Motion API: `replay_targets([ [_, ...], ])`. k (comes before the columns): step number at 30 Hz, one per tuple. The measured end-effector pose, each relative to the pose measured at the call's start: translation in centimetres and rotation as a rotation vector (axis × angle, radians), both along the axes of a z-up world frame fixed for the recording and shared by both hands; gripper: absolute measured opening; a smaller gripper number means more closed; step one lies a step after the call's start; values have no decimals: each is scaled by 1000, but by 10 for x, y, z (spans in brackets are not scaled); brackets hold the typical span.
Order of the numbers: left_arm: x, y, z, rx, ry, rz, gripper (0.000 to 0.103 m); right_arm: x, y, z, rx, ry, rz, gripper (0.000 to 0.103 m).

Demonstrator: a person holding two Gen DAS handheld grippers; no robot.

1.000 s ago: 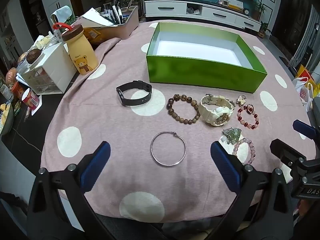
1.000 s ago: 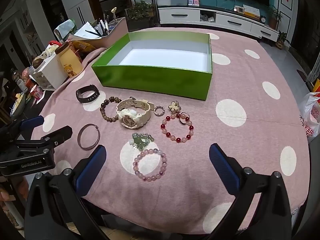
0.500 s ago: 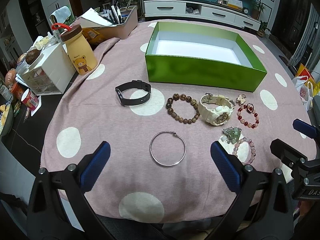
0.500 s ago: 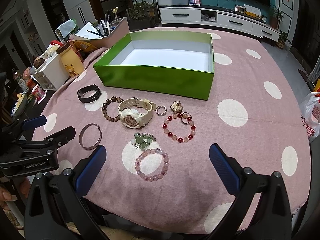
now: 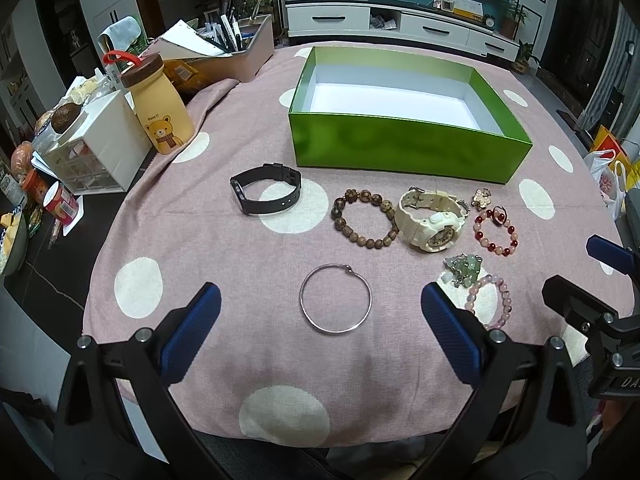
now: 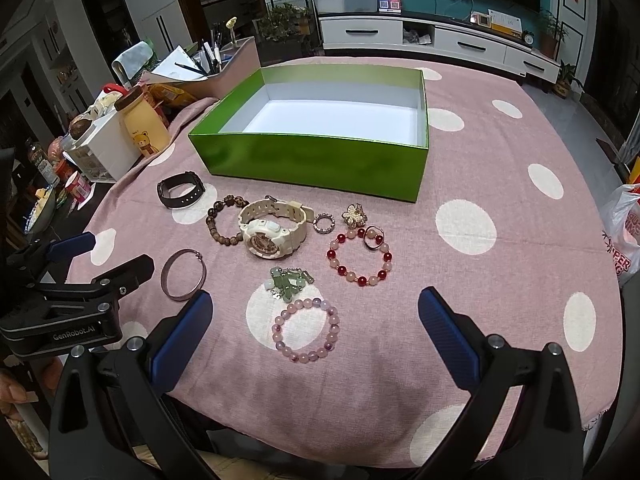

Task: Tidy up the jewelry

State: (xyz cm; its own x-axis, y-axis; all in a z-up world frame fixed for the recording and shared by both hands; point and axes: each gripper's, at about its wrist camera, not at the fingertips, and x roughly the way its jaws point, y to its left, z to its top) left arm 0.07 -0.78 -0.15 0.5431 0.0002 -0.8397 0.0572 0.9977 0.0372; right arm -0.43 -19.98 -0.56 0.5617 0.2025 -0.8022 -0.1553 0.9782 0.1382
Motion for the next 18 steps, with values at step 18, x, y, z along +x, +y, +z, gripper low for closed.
replay_targets([
  [18, -2, 0, 3, 11, -8, -8, 101, -1, 0, 4, 6, -4, 3, 102],
])
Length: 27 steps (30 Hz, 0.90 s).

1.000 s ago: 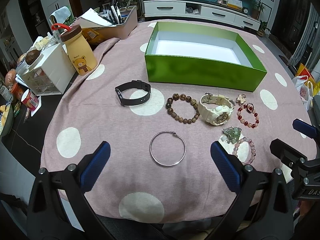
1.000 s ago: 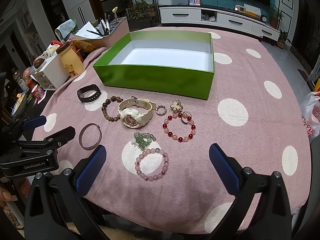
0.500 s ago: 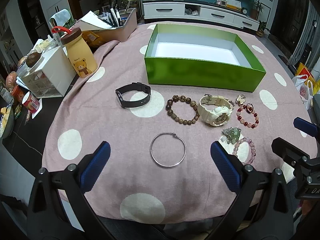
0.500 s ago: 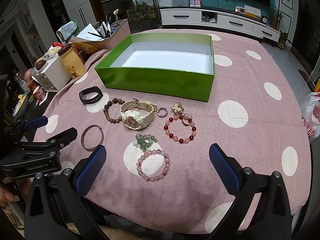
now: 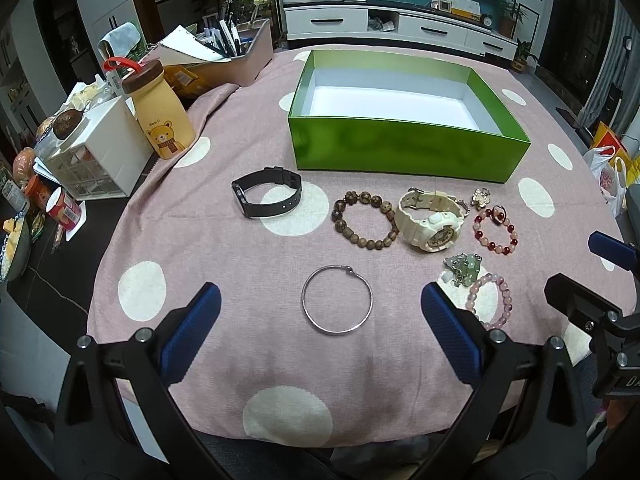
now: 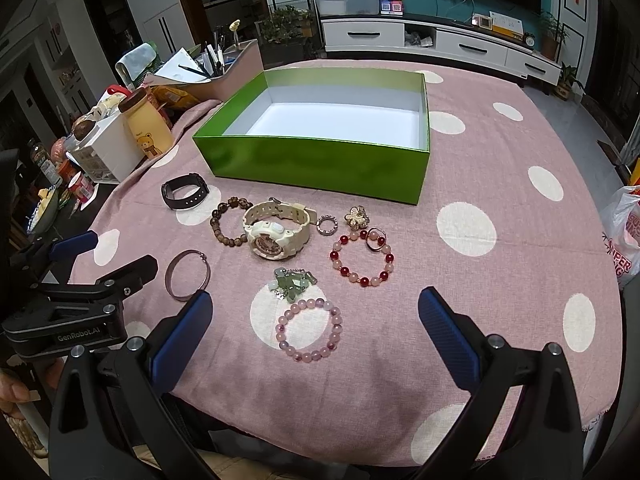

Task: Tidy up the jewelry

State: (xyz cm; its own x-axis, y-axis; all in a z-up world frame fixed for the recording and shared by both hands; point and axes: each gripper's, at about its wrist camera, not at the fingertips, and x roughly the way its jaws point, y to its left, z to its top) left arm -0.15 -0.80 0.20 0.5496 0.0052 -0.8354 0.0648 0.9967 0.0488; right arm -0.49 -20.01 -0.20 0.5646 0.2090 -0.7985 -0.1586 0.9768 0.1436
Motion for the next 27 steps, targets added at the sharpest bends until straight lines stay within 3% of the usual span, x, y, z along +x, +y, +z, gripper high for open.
replay_targets([
  [21, 0, 0, 3, -2, -9, -3, 101, -2, 1, 7, -1, -11, 4, 102],
  [27, -1, 3, 3, -35, -16, 1, 101, -2, -1, 7, 7, -16, 8, 102],
])
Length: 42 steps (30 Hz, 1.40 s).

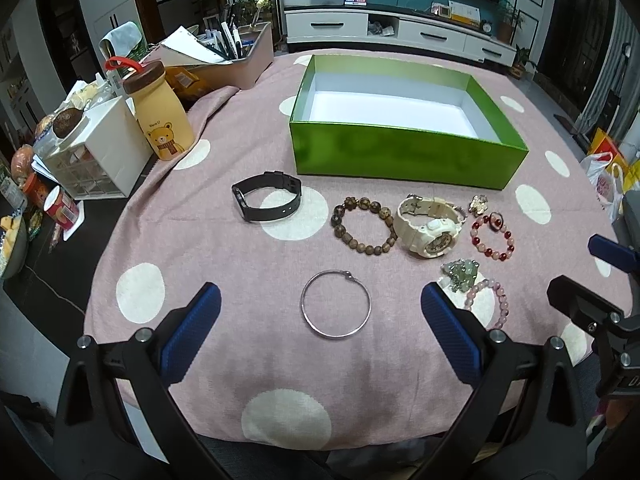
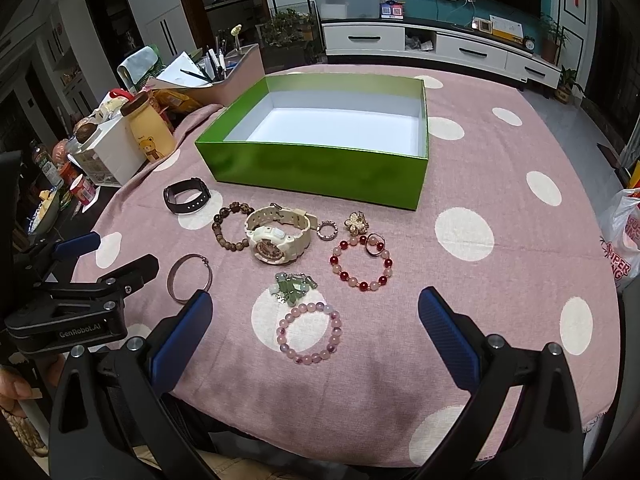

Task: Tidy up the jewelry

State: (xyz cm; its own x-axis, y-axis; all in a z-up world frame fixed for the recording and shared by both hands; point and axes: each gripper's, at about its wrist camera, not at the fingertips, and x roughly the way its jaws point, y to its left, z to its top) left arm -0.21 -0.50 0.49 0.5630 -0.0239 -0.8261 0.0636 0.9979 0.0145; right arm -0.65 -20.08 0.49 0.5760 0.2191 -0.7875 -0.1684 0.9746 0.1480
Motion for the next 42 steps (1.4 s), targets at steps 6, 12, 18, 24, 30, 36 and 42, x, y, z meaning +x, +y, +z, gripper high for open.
replay_targets([
  [6, 0, 14, -9, -88, -32, 10, 101, -5, -1, -12, 25, -34, 87, 102],
  [12, -2, 25, -37, -85, -25, 5, 101, -7, -3, -42, 21, 2, 141, 102],
  [18, -5, 31, -56, -78, -32, -5, 97, -3, -2, -59, 62, 17, 174, 92],
  [24, 3, 27, -72, -74, -8, -23, 80, 8, 9, -69, 66, 18, 202, 80],
  [30, 14, 27, -81, -51, 22, 13, 58, 20, 22, -73, 27, -11, 227, 66],
  [36, 17, 20, -82, -13, 22, 4, 42, 34, 33, -78, -30, -37, 247, 46],
  [42, 19, 16, -82, -26, 2, -23, 11, 40, 35, -84, -36, -40, 252, 16],
])
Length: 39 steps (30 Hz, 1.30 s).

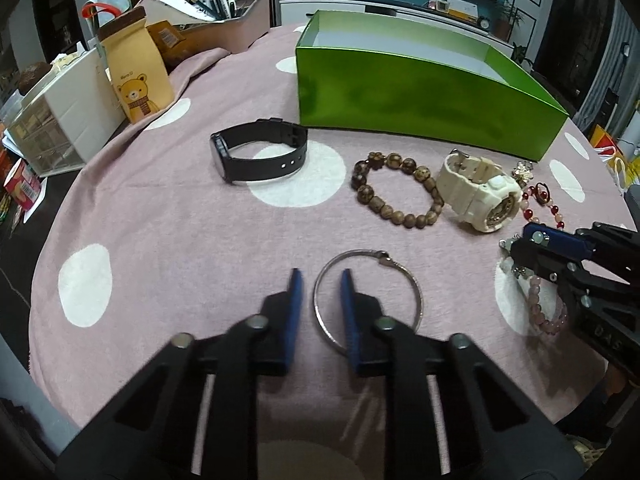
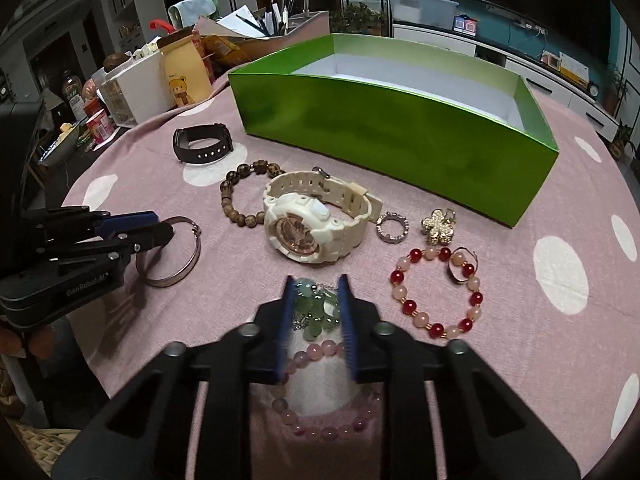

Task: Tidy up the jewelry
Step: 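Grasp the silver bangle with the left tool while the right tool grasps the green charm, then carry bangle and charm into the green box and open both tools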

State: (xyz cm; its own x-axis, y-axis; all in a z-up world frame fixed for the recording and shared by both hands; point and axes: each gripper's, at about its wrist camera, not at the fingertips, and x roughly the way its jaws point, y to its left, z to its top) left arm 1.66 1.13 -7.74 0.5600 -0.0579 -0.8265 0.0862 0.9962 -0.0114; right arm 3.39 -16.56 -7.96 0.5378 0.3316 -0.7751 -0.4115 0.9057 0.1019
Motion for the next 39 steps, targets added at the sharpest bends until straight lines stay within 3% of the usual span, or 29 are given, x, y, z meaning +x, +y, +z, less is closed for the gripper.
replay_targets([
  [1, 1, 0, 0, -6, -2, 1, 7, 0, 0, 1, 5, -3, 2, 10],
  [3, 1, 2, 0, -17, -3, 6, 4, -1, -1, 2, 5, -14, -2, 7],
  [10, 2, 6, 6, -54, -8, 8, 3, -7, -11, 19, 58, -49, -20, 7],
  [19, 15, 1, 51, -66, -97, -26, 3, -3, -26, 57, 142, -154, -78, 7],
  [29, 69, -20, 110, -57, -230, -51, 3, 28, -47, 118, 203, -342, -129, 7],
  [39, 147, -59, 137, -25, -284, -71, 3, 93, -57, 124, 201, -364, -202, 7],
])
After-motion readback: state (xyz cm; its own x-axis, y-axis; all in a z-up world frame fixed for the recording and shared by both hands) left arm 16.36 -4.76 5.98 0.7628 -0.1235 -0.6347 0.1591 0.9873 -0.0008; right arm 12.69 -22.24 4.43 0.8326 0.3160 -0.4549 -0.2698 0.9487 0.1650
